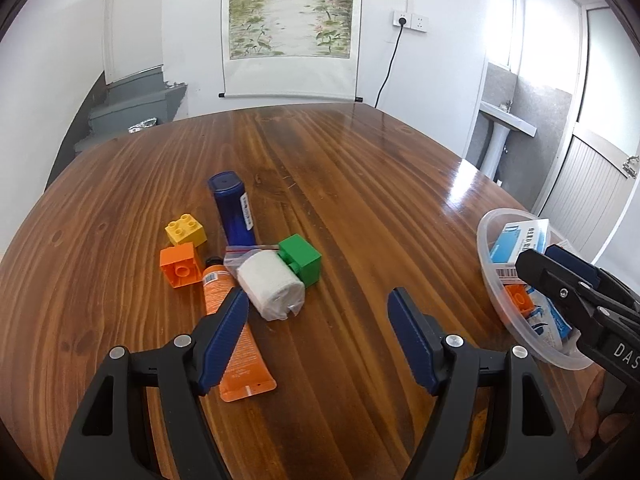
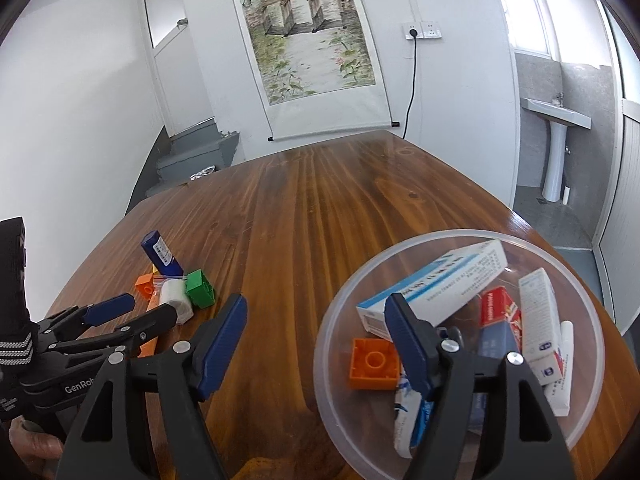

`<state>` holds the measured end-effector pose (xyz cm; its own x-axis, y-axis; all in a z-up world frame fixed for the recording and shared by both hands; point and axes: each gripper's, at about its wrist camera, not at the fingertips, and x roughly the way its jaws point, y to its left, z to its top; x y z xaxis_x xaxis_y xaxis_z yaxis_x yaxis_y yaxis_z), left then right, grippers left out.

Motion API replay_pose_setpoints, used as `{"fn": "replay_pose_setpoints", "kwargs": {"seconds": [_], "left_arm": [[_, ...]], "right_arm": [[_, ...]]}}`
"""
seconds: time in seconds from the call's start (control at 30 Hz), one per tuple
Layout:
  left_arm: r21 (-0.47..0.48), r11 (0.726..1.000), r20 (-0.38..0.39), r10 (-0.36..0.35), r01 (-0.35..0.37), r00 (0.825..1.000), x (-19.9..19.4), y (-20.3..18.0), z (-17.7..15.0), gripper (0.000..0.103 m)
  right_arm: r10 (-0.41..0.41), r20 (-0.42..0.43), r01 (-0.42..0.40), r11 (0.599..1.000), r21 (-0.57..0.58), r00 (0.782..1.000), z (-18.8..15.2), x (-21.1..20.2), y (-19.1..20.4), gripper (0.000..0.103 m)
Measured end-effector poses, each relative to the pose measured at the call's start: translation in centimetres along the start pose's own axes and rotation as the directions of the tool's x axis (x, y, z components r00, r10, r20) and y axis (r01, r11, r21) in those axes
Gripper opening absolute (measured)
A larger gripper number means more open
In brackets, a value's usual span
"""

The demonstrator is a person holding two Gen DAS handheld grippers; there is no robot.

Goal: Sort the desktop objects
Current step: 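Withdraw both open tools from the bowl back toward the table items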

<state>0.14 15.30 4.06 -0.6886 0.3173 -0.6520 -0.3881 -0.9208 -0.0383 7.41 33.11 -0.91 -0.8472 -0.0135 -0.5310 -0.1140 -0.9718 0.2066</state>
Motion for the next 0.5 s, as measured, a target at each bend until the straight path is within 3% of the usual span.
{"fn": "replay_pose_setpoints", "kwargs": {"seconds": [0.5], "left_arm": [[-0.035, 0.994, -0.061, 0.1, -0.102, 0.993, 1.7, 3.7, -0.6, 0.076]], "right_arm": [[0.047, -0.084, -0.057, 0.991, -0.124, 0.995, 1.7, 4.6, 4.9, 0.078]]}}
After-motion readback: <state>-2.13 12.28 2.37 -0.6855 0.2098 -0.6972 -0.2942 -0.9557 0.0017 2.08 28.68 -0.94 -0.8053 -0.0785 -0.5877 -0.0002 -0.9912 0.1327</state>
